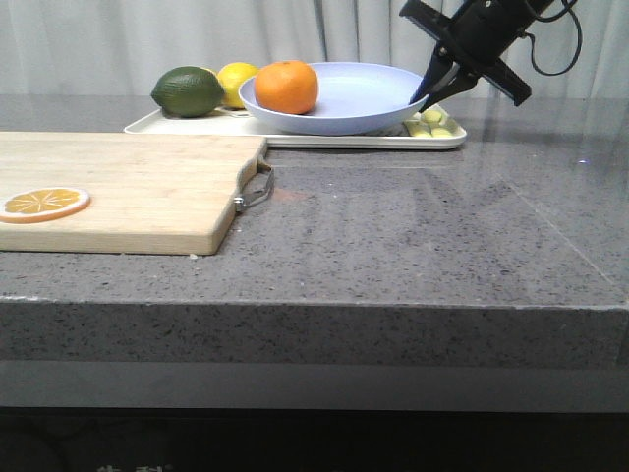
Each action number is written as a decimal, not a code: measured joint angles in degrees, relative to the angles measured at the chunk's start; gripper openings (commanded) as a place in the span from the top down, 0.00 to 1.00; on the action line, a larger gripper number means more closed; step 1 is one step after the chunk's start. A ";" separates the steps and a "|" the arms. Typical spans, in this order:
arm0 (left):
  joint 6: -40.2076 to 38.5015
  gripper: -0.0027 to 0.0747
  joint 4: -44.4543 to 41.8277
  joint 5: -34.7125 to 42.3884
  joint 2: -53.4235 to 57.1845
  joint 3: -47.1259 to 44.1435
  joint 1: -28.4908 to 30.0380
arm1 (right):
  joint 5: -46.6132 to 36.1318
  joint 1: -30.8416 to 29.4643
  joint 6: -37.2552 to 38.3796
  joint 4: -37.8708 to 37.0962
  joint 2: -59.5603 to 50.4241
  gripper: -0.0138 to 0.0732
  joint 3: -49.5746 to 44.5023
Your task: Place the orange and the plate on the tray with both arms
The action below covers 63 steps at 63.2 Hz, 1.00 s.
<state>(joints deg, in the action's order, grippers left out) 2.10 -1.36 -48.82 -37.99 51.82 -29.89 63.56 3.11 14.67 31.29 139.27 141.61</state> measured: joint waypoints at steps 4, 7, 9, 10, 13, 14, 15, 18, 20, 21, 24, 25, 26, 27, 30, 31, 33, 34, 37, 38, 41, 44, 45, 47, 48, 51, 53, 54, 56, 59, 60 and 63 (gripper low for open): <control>0.00 0.16 0.00 0.00 0.00 0.00 0.00 | -0.11 0.00 0.04 0.13 0.00 0.50 0.04; 0.00 0.16 0.00 0.00 0.00 0.00 0.00 | -0.11 0.00 0.04 0.13 0.00 0.44 0.04; 0.00 0.16 0.00 0.00 0.00 0.00 0.00 | -0.11 0.00 0.04 0.13 0.00 0.41 0.04; 0.00 0.16 0.00 0.00 0.00 0.00 0.00 | -0.11 0.00 0.04 0.13 0.00 0.40 0.04; 0.00 0.16 0.00 0.00 0.00 0.00 0.00 | -0.11 0.00 0.04 0.13 0.00 0.38 0.04; 0.00 0.16 0.00 0.00 0.00 0.00 0.00 | -0.11 0.00 0.04 0.24 0.00 0.38 0.04; 0.00 0.16 0.00 0.00 0.00 0.00 0.00 | -0.11 0.00 0.04 0.23 0.00 0.38 0.04; 0.00 0.16 0.00 0.00 0.00 0.00 0.00 | -0.11 0.00 0.04 0.23 0.00 0.38 0.04; 0.00 0.16 0.00 0.00 0.00 0.00 0.00 | 0.00 0.00 0.04 0.23 0.00 0.38 0.04; 0.00 0.16 0.00 0.00 0.00 0.00 0.00 | 0.12 0.00 0.04 0.23 -0.11 0.38 0.04; 0.00 0.16 0.00 0.00 0.00 0.00 0.00 | 0.36 0.00 0.04 0.23 -0.35 0.38 0.04; 0.00 0.16 0.00 0.00 0.00 0.00 0.00 | 0.35 0.00 0.04 0.23 -0.44 0.38 0.04; 0.00 0.16 0.00 0.00 0.00 0.00 0.00 | 0.49 0.00 0.04 0.11 -0.48 0.38 0.04; 0.00 0.16 0.00 0.00 0.00 0.00 0.00 | 0.59 0.00 0.04 -0.03 -0.66 0.38 0.04; 0.00 0.16 0.00 0.00 0.00 0.00 0.00 | 1.01 0.00 0.04 -1.02 -1.38 0.38 0.04; 0.00 0.16 0.00 0.00 0.00 0.00 0.00 | 1.21 0.00 0.04 -1.39 -1.80 0.38 0.04; 0.00 0.16 0.00 0.00 0.00 0.00 0.00 | 1.65 0.00 0.04 -2.29 -2.47 0.38 0.04; 0.00 0.16 0.00 0.00 0.00 0.00 0.00 | 1.83 0.00 0.04 -2.78 -2.80 0.38 0.04; 0.00 0.16 0.00 0.00 0.00 0.00 0.00 | 2.71 0.00 0.04 -4.69 -4.23 0.38 0.04; 0.00 0.16 0.00 0.00 0.00 0.00 0.00 | 3.00 0.11 0.04 -5.31 -4.69 0.38 0.04; 0.00 0.16 0.00 0.00 0.00 0.00 0.00 | 4.08 0.20 -0.43 -7.59 -6.31 0.38 0.04; 0.00 0.16 0.00 0.00 0.00 0.00 0.00 | 5.77 0.47 -1.56 -9.86 -8.01 0.38 0.04; 0.00 0.16 0.00 0.00 0.00 0.00 0.00 | 6.21 0.58 -1.99 -10.46 -8.50 0.38 0.04; 0.00 0.16 0.00 0.00 0.00 0.00 0.00 | 7.06 0.72 -3.33 -11.77 -9.71 0.38 0.04; 0.00 0.16 0.00 0.00 0.00 0.00 0.00 | 7.43 0.83 -3.92 -12.28 -10.21 0.38 0.04; 0.00 0.16 0.00 0.00 0.00 0.00 0.00 | 7.95 1.40 -6.12 -13.71 -11.92 0.38 0.04; 0.00 0.16 0.00 0.00 0.00 0.00 0.00 | 8.22 1.67 -7.43 -14.44 -13.15 0.38 0.04; 0.00 0.16 0.00 0.00 0.00 0.00 0.00 | 8.23 1.82 -7.86 -14.69 -13.66 0.38 0.13; 0.00 0.16 0.00 0.00 0.00 0.00 0.00 | 8.37 2.27 -8.98 -15.23 -15.18 0.38 0.13; 0.00 0.16 0.00 0.00 0.00 0.00 0.00 | 8.52 2.95 -9.95 -15.87 -17.01 0.38 0.13; 0.00 0.16 0.00 0.00 0.00 0.00 0.00 | 8.63 3.16 -10.17 -16.03 -17.52 0.38 0.13; 0.00 0.16 0.00 0.00 0.00 0.00 0.00 | 8.77 3.83 -10.84 -16.50 -19.37 0.38 0.13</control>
<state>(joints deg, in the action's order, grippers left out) 2.10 -1.36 -48.82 -37.99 51.82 -29.89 72.32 6.95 3.84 14.79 119.90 141.75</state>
